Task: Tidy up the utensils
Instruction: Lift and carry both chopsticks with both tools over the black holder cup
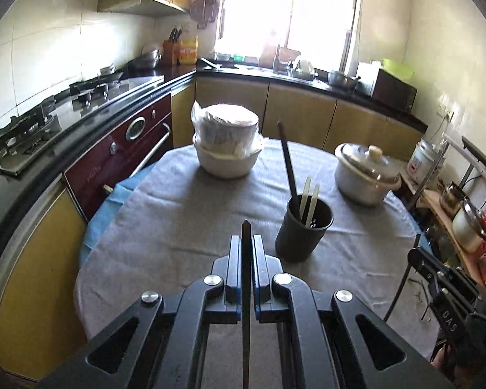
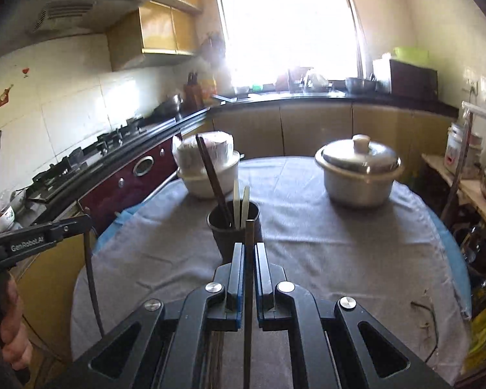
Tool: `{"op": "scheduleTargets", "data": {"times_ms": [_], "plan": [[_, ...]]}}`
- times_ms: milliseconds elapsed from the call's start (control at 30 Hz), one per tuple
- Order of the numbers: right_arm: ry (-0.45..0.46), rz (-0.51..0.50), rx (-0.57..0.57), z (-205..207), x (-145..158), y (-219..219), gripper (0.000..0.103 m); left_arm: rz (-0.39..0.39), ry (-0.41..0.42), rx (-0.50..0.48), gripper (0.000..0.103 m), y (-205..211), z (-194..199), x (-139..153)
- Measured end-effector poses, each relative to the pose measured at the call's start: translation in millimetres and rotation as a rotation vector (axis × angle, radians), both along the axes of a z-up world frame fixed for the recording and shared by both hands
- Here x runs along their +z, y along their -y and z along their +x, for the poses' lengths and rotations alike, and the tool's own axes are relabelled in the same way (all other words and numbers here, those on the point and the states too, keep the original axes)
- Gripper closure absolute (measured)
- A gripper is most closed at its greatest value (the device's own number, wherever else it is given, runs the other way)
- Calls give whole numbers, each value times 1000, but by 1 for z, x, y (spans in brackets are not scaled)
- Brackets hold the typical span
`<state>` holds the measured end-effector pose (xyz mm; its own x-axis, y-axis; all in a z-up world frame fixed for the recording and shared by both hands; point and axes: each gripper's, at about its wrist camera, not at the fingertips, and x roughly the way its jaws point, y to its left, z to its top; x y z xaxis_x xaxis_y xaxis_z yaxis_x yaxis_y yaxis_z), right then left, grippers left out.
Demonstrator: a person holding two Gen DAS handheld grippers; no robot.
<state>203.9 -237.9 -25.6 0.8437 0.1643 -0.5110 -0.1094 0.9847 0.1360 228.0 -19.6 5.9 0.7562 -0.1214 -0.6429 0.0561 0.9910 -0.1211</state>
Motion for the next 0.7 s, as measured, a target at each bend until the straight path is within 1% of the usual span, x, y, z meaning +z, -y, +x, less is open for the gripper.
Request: {"op": "scheduleTargets", "data": {"times_ms": [100,200,267,433,500,567,700], "plan": [[13,17,-3,0,4,4,97,-24,52,16,98,-3,-3,13],[40,68,-15,-1,12,14,97,-63,86,25,98,-5,-3,26],[56,106,-23,0,17,20,97,-73,111,31,98,-3,-1,34],[92,180,-43,12,37,32,97,-97,146,21,98,5,16,53],[106,193,-41,16,46,34,97,-105,163,16,98,7,23,61],[131,197,-36,19,58,35,97,-114,205,25,98,9,30,71],[148,202,-26,32,78,33,97,-119,263,45,98,13,46,88]]}}
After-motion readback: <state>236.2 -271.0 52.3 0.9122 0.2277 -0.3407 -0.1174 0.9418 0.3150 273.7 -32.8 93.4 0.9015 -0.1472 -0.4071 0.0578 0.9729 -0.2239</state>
